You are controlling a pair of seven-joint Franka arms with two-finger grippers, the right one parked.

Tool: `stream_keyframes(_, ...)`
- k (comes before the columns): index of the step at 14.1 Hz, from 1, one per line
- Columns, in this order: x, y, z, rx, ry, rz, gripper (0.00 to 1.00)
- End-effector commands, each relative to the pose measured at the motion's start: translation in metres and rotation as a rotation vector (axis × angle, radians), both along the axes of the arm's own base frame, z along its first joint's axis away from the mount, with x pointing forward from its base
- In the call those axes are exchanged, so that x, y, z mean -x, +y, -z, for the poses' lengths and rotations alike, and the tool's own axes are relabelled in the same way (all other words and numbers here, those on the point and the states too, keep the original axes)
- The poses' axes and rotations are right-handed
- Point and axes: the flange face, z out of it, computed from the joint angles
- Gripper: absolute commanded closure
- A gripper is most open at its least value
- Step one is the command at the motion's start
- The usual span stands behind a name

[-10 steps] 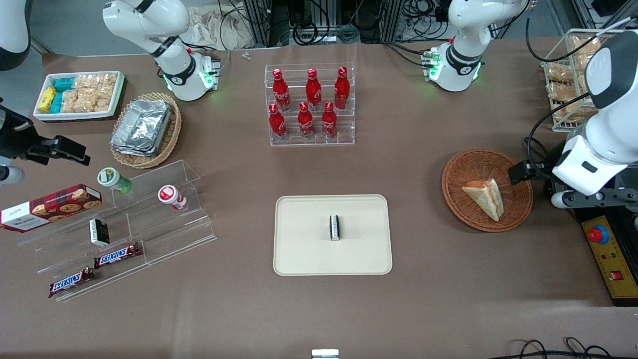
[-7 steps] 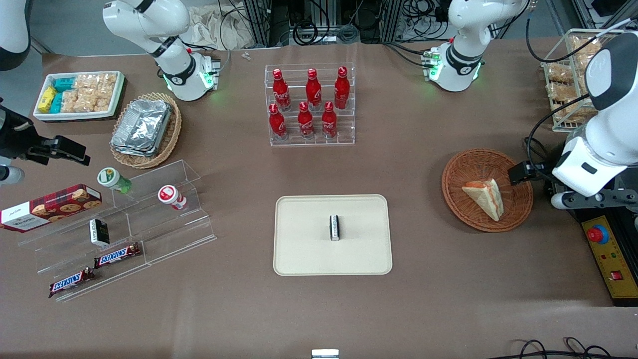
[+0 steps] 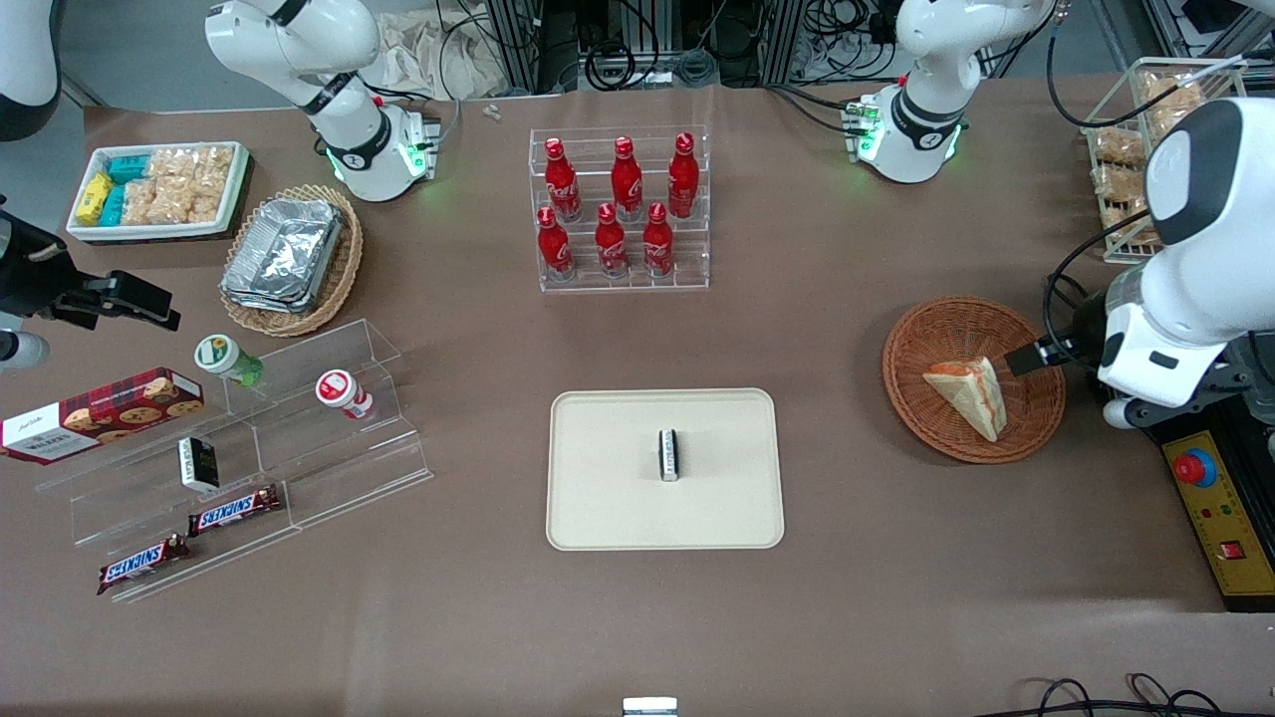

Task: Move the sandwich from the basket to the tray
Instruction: 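Lower the left gripper over the sandwich in the wicker basket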

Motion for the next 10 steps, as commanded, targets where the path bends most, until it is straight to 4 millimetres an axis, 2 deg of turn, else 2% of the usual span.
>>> stream_keyframes(1, 0.022, 0.0, 0.024, -0.059, -0.024, -0.155, 0.01)
stream_keyframes(3, 0.022, 0.023, 0.052, -0.053, -0.046, -0.19, 0.0)
stream_keyframes(8, 0.055, 0.027, 0.12, -0.048, -0.14, -0.185, 0.01)
stream_keyframes(10, 0.058, 0.029, 0.136, -0.036, -0.164, -0.186, 0.0)
